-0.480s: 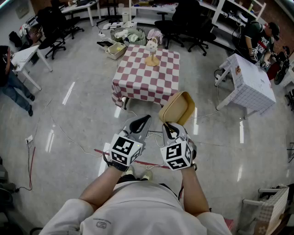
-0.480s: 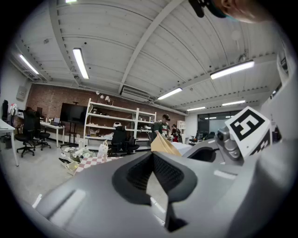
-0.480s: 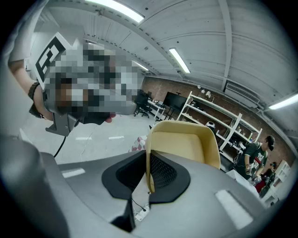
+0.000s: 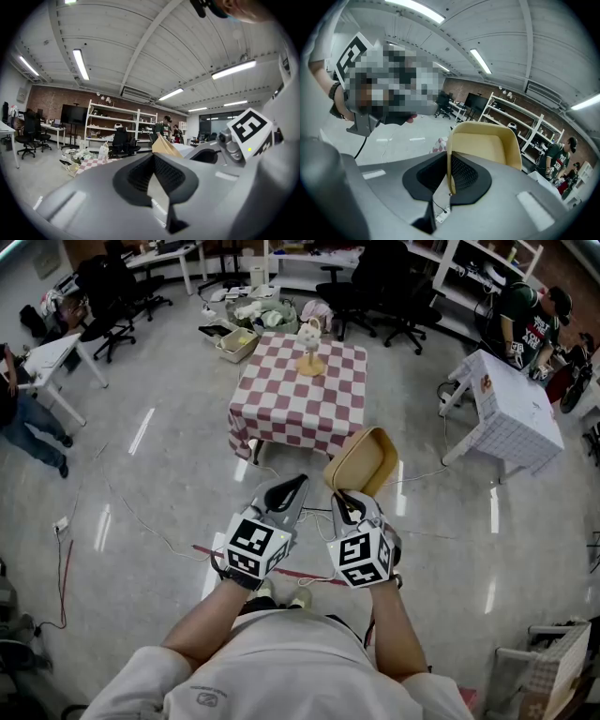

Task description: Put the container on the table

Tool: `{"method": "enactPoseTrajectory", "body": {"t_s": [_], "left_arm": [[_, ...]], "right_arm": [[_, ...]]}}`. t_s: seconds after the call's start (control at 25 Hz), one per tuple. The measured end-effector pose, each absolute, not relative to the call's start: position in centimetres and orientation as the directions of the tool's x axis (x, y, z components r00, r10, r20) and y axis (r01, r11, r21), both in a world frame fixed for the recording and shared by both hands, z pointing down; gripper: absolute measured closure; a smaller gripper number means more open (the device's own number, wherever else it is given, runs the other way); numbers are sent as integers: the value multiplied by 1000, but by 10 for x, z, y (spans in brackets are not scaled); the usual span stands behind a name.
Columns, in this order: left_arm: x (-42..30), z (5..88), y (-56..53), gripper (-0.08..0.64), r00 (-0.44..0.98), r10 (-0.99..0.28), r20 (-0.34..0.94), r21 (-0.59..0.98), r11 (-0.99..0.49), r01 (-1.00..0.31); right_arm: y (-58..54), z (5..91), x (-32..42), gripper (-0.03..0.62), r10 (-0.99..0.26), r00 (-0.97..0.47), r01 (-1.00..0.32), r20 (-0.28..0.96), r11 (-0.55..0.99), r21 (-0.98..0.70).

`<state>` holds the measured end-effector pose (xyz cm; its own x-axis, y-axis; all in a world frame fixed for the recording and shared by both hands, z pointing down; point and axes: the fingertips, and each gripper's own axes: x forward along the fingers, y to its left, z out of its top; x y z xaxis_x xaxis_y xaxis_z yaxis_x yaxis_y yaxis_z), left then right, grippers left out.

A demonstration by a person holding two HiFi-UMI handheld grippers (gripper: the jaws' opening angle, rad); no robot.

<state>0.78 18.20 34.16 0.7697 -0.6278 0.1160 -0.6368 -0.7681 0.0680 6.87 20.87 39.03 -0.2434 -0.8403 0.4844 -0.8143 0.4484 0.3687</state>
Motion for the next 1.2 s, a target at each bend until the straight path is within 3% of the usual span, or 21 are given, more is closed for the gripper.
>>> {"method": "enactPoseTrajectory", "body": {"t_s": [0.56, 1.2], "left_arm": [[10, 341, 173, 554, 746, -655, 122, 61, -745, -664], [4, 365, 129, 554, 735, -662, 145, 83, -732, -676]], "right_arm": [[206, 387, 84, 560, -852, -272, -830, 447, 443, 339], [163, 417, 70, 561, -808, -317, -792, 497, 514, 330]]}}
